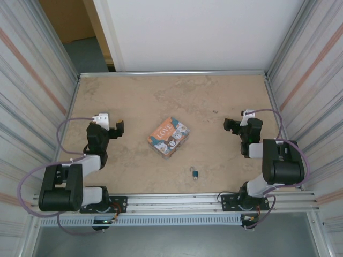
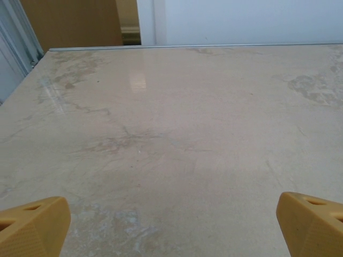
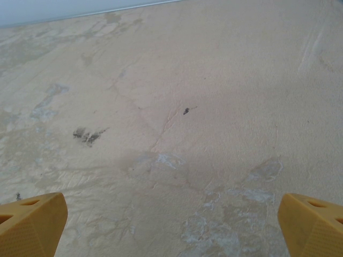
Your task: Unlock a padlock with a key
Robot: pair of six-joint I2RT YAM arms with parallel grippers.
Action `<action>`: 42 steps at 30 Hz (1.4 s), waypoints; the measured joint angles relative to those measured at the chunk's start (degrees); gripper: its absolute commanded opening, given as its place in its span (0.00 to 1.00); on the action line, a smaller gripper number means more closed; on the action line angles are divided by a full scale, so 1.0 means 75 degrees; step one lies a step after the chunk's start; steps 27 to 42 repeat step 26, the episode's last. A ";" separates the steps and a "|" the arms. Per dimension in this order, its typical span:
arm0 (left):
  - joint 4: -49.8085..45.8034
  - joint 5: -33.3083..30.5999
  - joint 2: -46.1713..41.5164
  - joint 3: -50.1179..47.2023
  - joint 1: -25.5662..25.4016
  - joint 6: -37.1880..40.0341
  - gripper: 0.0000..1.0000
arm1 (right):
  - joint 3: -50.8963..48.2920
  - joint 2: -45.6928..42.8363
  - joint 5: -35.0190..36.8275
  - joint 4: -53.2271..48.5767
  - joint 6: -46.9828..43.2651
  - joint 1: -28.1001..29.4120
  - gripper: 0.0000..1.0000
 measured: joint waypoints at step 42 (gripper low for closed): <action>0.0070 0.0195 0.1533 0.0734 -0.0099 0.0154 0.99 | 0.0000 0.0000 0.0026 -0.0006 0.0000 0.0000 0.99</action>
